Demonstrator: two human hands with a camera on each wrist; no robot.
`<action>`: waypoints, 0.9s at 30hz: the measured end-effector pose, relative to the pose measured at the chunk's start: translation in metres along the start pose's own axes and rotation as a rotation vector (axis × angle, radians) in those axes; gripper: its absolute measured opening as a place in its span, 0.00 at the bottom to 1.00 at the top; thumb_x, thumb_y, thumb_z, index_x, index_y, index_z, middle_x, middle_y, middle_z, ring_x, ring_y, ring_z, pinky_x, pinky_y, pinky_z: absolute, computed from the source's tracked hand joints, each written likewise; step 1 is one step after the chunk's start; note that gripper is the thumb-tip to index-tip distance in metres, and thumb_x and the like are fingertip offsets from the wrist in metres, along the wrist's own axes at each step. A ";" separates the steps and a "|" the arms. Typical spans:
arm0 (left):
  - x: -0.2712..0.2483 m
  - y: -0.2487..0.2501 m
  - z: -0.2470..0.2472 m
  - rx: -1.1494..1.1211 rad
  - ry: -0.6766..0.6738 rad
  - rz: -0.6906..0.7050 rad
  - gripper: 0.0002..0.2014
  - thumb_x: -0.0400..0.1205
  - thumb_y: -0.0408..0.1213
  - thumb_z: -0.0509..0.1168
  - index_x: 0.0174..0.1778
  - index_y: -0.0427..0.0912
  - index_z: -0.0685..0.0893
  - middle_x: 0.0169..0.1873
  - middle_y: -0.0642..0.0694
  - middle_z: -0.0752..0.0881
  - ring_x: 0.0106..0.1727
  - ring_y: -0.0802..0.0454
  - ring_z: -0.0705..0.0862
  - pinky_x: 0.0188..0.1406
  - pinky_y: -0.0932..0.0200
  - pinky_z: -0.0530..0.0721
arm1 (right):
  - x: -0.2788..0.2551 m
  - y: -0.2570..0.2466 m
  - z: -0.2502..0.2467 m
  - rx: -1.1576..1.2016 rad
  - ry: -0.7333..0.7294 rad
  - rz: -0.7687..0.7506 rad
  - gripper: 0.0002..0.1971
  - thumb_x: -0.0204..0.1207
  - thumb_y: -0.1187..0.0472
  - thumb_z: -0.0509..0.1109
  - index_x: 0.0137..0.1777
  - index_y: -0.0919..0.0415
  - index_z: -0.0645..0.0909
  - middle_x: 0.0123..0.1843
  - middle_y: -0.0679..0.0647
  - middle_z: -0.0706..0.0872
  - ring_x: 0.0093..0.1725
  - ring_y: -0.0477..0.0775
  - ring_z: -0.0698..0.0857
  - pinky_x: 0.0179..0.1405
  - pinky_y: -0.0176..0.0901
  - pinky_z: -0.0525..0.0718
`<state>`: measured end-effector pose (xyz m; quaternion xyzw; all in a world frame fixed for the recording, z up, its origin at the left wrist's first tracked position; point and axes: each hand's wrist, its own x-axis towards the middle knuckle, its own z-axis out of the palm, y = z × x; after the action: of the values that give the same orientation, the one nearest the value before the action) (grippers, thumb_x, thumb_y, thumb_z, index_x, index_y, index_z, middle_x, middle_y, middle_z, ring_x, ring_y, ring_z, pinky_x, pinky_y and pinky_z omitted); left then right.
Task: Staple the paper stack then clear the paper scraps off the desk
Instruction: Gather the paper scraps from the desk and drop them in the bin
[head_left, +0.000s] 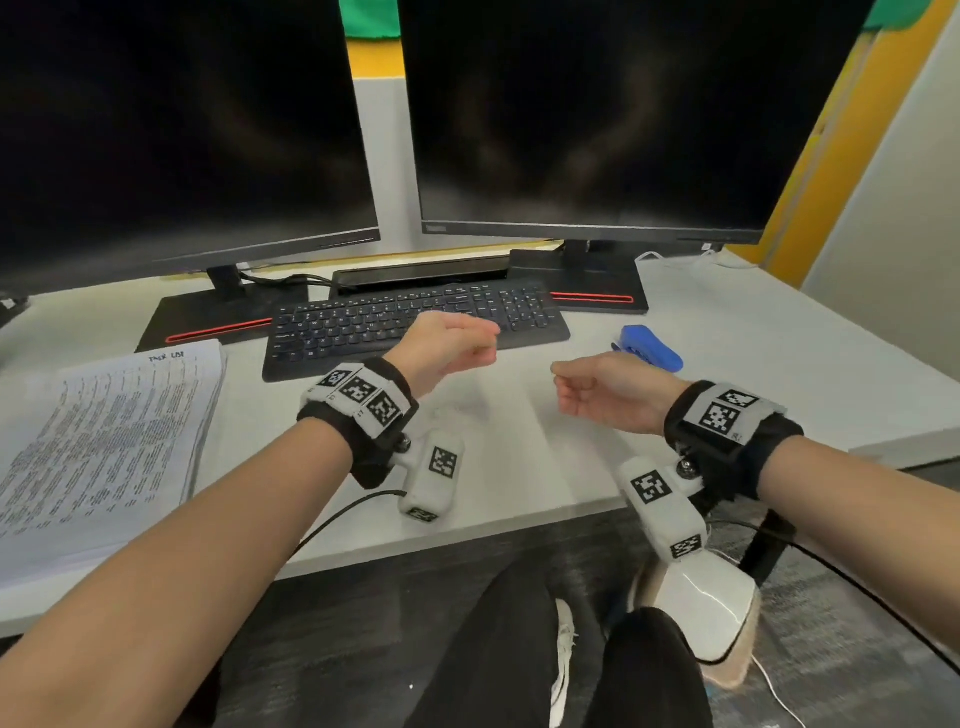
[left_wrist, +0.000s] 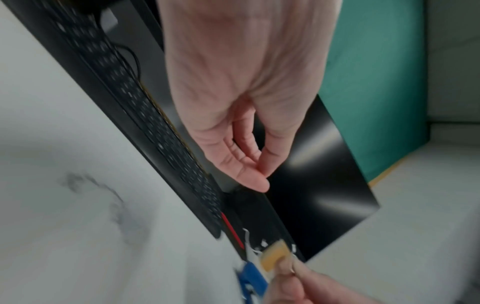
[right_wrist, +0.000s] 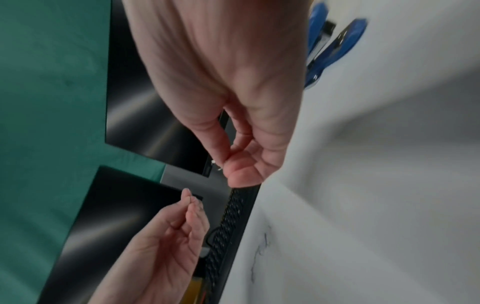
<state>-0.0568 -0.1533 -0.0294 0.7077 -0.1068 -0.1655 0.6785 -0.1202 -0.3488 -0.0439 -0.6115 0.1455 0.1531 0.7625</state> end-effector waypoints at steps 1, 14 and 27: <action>-0.004 0.005 0.014 -0.033 -0.036 0.001 0.06 0.80 0.24 0.65 0.50 0.29 0.84 0.41 0.41 0.84 0.39 0.51 0.85 0.42 0.69 0.89 | -0.011 -0.002 -0.011 0.023 0.003 -0.008 0.06 0.80 0.67 0.64 0.41 0.63 0.78 0.34 0.53 0.79 0.35 0.48 0.78 0.38 0.37 0.83; -0.065 -0.077 0.220 0.210 -0.790 -0.149 0.09 0.78 0.23 0.66 0.53 0.29 0.87 0.30 0.45 0.86 0.27 0.62 0.85 0.37 0.73 0.87 | -0.143 0.077 -0.180 0.025 0.104 0.074 0.18 0.56 0.57 0.84 0.41 0.65 0.83 0.33 0.56 0.83 0.32 0.47 0.82 0.33 0.35 0.86; 0.093 -0.258 0.328 0.563 -0.706 -0.507 0.19 0.85 0.23 0.55 0.27 0.41 0.69 0.29 0.44 0.73 0.25 0.61 0.77 0.23 0.77 0.77 | -0.002 0.226 -0.321 -0.009 0.394 0.313 0.07 0.80 0.75 0.60 0.41 0.69 0.76 0.31 0.58 0.76 0.30 0.51 0.76 0.27 0.36 0.81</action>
<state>-0.1140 -0.4769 -0.3029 0.7675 -0.1948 -0.5184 0.3229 -0.2263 -0.6160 -0.3108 -0.6031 0.3837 0.1478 0.6835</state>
